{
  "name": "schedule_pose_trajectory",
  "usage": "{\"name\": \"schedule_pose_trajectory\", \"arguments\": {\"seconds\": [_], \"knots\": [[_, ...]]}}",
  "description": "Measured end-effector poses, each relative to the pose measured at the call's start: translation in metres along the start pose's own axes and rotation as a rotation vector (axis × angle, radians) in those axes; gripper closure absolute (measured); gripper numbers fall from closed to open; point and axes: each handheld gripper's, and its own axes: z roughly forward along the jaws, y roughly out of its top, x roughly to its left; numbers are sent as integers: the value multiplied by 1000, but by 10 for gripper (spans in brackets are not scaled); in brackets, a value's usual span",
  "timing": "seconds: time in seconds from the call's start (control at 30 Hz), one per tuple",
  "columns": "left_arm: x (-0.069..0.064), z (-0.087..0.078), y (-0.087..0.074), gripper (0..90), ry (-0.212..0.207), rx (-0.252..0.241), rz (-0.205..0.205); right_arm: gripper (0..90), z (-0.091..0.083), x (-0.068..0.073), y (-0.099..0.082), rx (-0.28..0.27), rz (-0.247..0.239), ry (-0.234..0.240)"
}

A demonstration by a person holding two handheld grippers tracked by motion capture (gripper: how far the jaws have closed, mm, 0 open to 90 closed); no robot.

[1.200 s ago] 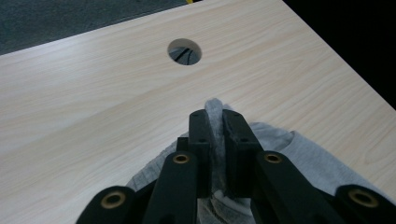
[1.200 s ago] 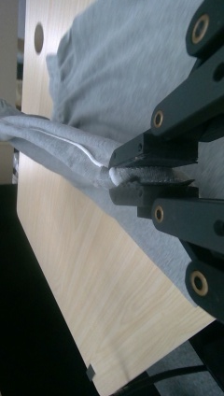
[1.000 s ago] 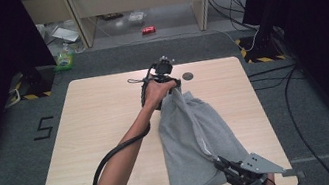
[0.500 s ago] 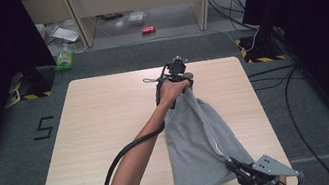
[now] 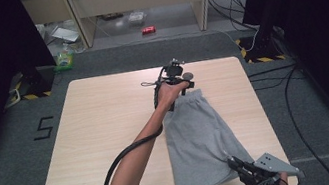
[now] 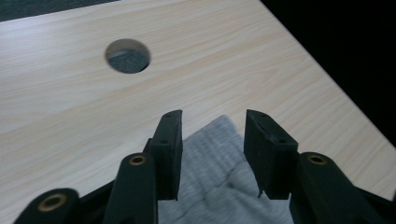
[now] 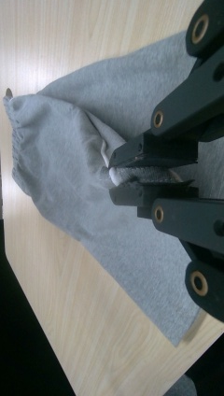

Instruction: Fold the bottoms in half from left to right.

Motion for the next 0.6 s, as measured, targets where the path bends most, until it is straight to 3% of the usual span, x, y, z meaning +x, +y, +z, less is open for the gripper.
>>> {"name": "schedule_pose_trajectory", "arguments": {"seconds": [0.33, 0.47, 0.6], "knots": [[39, -19, -20, 495, 40, 34, -14, 821, -10, -8, -2, 10, -1, -64], [56, -25, -30, 487, 54, 42, -32, 821, -19, -18, -8, 10, 21, -101], [66, -30, -36, 474, 58, 41, -35, 818, -16, -27, -12, 42, 29, -119]]}}
